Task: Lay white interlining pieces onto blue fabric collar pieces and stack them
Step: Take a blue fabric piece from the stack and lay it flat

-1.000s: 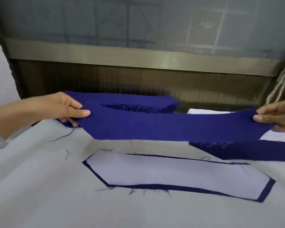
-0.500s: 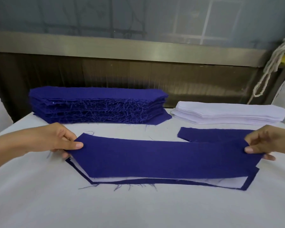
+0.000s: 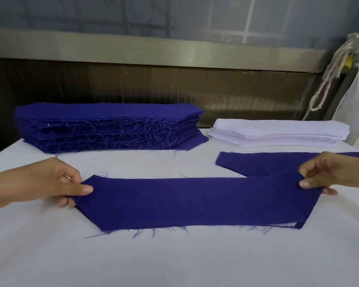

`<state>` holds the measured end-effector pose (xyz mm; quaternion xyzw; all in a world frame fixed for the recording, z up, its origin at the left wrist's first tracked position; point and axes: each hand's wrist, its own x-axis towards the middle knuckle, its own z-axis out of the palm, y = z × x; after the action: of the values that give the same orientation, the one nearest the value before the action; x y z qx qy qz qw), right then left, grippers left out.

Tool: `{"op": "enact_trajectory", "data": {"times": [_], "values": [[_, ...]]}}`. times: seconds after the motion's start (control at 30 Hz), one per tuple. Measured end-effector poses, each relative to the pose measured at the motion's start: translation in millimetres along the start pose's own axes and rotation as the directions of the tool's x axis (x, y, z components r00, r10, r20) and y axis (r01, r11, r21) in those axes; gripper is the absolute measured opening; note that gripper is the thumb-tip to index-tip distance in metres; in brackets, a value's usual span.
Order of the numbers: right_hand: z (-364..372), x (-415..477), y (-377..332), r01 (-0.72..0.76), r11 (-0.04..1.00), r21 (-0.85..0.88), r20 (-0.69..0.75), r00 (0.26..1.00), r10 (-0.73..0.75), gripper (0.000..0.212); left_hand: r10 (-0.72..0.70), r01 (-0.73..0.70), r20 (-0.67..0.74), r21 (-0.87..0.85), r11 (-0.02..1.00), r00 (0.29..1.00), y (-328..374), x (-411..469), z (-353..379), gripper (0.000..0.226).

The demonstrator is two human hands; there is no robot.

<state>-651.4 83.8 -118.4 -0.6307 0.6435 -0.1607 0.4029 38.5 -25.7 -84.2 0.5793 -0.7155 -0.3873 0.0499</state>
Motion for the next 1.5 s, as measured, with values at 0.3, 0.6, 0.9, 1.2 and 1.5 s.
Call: {"op": "enact_trajectory", "data": {"times": [0.3, 0.6, 0.9, 1.2, 1.5], "values": [[2, -1, 8, -0.037, 0.999, -0.034, -0.012, 0.999, 0.037, 0.038, -0.014, 0.015, -0.038, 0.019, 1.000, 0.999, 13, -12, 8, 0.080], [22, -21, -29, -0.133, 0.979, -0.157, -0.080, 0.989, 0.122, 0.046, -0.044, 0.062, -0.137, 0.130, 0.990, 0.990, 22, -19, 14, 0.048], [28, -39, -64, -0.308, 0.926, -0.217, -0.163, 0.947, 0.277, 0.061, -0.051, 0.086, -0.173, 0.203, 0.975, 0.984, 21, -26, 5, 0.064], [30, -44, -54, -0.418, 0.875, -0.243, -0.263, 0.897, 0.355, 0.070, 0.027, 0.016, -0.218, 0.193, 0.981, 0.976, 27, -31, 11, 0.048], [50, -51, -97, -0.398, 0.875, -0.274, -0.310, 0.898, 0.312, 0.027, 0.020, 0.056, -0.262, 0.281, 0.958, 0.965, 32, -31, 21, 0.082]]}}
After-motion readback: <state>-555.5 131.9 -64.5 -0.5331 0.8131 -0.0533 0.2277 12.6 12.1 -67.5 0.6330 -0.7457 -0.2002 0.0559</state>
